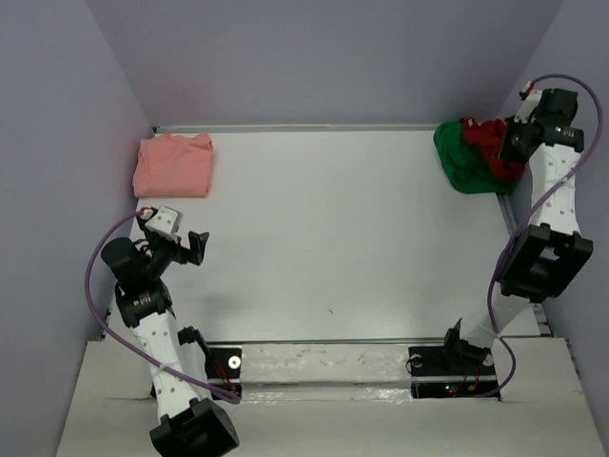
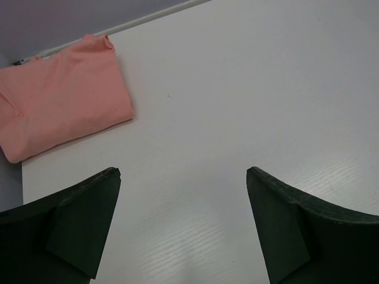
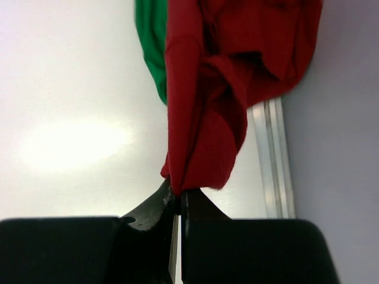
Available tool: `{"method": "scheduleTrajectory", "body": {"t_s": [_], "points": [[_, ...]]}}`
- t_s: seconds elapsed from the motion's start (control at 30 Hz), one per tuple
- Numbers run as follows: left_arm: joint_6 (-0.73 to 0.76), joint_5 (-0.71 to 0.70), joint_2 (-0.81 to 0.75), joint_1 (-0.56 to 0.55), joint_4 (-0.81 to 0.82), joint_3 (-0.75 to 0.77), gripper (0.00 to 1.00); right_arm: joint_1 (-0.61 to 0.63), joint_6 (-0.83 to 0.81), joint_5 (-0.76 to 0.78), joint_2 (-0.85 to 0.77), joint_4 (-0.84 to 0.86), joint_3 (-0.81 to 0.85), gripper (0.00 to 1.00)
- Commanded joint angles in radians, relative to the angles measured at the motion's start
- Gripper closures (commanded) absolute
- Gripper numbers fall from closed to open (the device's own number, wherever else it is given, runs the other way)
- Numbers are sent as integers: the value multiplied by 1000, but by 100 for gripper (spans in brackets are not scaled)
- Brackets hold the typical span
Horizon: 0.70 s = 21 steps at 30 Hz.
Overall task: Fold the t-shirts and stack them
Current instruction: Grab crumpled tshirt from the corner of the board with the right arm, then move the tshirt to the center of the board
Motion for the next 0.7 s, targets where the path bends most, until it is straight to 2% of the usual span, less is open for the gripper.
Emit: {"method": "scheduleTrajectory", "body": {"t_s": [0.0,0.07,0.1,0.13,0.2,0.23,0.3,0.4,0.43,0.53,0.6,0.63,0.67], "points": [[3,17,-15,8,18,32,1,1,-23,-162,-14,-181,360,100],[6,13,-18,9,18,32,1,1,-32,-408,13,-312,630,100],[6,13,-20,11,18,32,1,1,-40,-410,13,-313,631,100],[5,12,-22,11,18,34,1,1,-46,-563,6,-348,680,100],[5,15,-26,12,16,34,1,1,-49,-704,-62,-345,647,100],[5,18,-28,14,16,34,1,24,-56,-823,-93,-338,610,100],[3,18,-34,12,16,34,1,50,-67,-925,-176,-322,487,100],[-1,20,-34,14,16,34,1,164,-171,-1031,-214,-437,426,100],[0,21,-32,14,16,35,1,208,-254,-1031,-216,-542,432,100],[-3,21,-32,14,16,35,1,369,-377,-1039,-214,-697,410,100],[-3,23,-34,14,16,35,1,440,-400,-1042,-231,-709,348,100],[-3,23,-32,14,16,35,1,452,-415,-1034,-244,-698,267,96],[-3,21,-35,15,16,35,1,452,-425,-1022,-262,-672,227,42]]}}
